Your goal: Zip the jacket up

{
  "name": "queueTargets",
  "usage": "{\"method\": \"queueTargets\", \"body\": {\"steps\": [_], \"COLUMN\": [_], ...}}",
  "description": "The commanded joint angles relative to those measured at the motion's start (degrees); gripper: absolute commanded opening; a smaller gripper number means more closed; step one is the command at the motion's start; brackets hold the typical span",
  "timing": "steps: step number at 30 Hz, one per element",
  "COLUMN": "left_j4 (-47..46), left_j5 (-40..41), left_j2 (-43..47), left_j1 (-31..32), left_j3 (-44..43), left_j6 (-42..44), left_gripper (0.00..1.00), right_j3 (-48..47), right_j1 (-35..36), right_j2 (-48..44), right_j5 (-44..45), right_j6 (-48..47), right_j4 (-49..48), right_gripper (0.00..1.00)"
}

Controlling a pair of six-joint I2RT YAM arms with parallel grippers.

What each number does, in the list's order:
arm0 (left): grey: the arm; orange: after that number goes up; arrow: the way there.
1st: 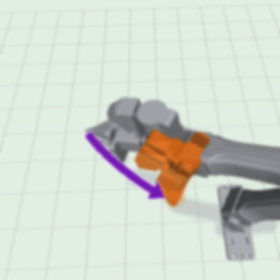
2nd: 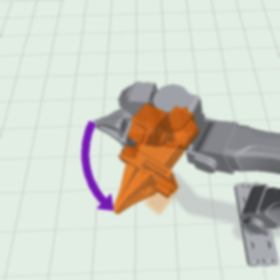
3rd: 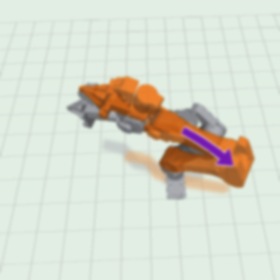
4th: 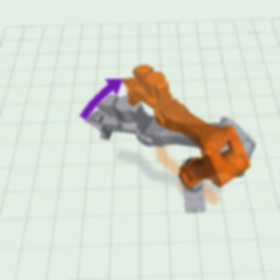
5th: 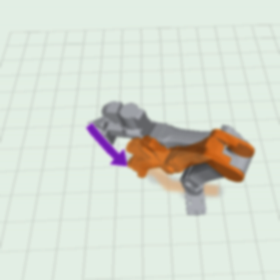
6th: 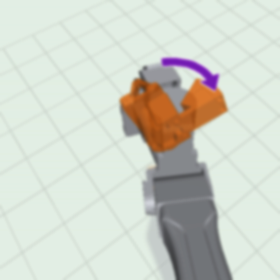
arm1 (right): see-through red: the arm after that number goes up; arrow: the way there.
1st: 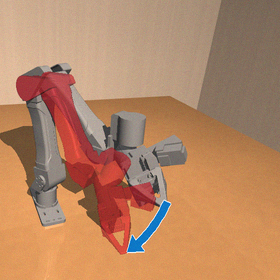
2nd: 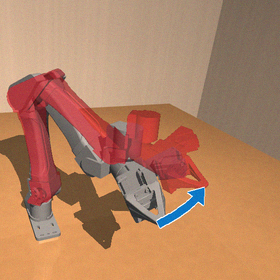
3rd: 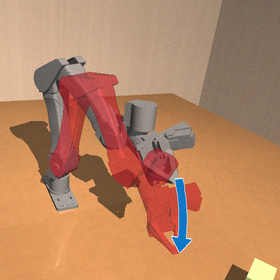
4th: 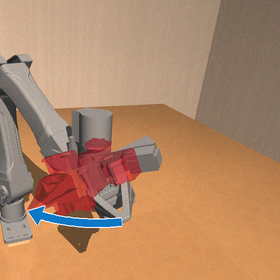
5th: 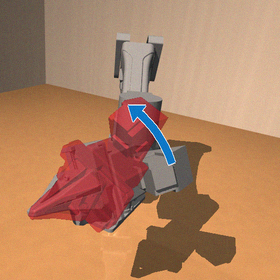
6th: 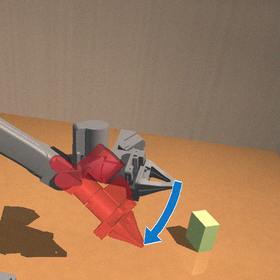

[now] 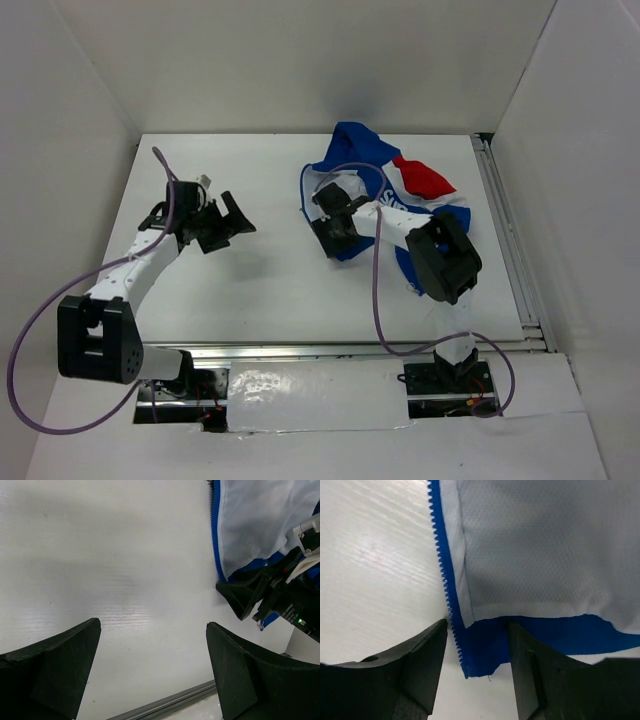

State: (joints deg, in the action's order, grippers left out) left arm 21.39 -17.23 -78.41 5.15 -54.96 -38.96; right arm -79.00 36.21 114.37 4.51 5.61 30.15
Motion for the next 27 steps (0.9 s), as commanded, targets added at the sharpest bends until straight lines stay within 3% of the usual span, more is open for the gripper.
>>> {"method": "queueTargets", "body": {"steps": [1, 2, 3, 4, 9, 10, 14, 16, 19, 22, 24, 27], "left_j4": [-2.1, -2.3, -2.6, -2.7, -1.8, -1.4, 0.7, 1.4, 1.6, 1.2, 0.7, -0.9], "left_j5": [-2.7, -2.7, -3.1, -3.3, -4.1, -4.0, -4.5, -5.5, -5.6, -6.1, -6.2, -7.4], "left_j2": [3.1, 4.1, 4.7, 5.3, 8.4, 8.7, 11.8, 13.4, 15.2, 16.1, 15.9, 14.6], "left_j1": [-1.3, -1.5, -1.6, -2.1, -2.7, -2.8, -2.8, -2.8, -2.8, -2.6, -2.2, -0.8], "left_j3": [1.1, 1.3, 1.9, 2.0, 2.1, 2.0, 1.9, 2.0, 2.6, 2.9, 3.1, 3.7], "left_j6": [1.4, 1.5, 1.7, 1.8, 1.9, 1.8, 1.2, 1.3, 1.2, 1.2, 1.2, 1.7], "left_gripper": [0.99, 0.99, 0.99, 0.99, 0.99, 0.99, 0.99, 0.99, 0.99, 0.99, 0.99, 0.99], "right_j3": [0.6, 0.7, 1.0, 1.4, -5.2, -12.4, -19.6, -16.7, -9.6, 4.0, 19.2, 32.1], "right_j1": [-1.6, -1.8, -2.2, -2.5, 0.4, 1.5, 2.7, 0.1, -4.9, -10.3, -15.9, -23.6], "right_j2": [0.4, 0.1, -0.9, -1.7, -8.6, -10.3, -23.7, -29.3, -40.2, -46.8, -51.7, -53.6], "right_j5": [-1.2, -1.7, -3.7, -4.2, -17.8, -20.7, -31.8, -41.3, -45.2, -53.0, -54.4, -48.8], "right_j6": [1.0, 1.2, 1.2, 1.3, -0.2, -0.2, 5.4, 13.6, 24.9, 37.4, 45.9, 46.3], "right_j4": [2.7, 2.7, 2.3, 0.9, 3.0, 4.4, 0.6, -7.4, -13.4, -18.5, -25.6, -23.0], "right_gripper": [0.57, 0.29, 0.09, 0.00, 0.00, 0.00, 0.00, 0.00, 0.00, 0.00, 0.00, 0.00]}}
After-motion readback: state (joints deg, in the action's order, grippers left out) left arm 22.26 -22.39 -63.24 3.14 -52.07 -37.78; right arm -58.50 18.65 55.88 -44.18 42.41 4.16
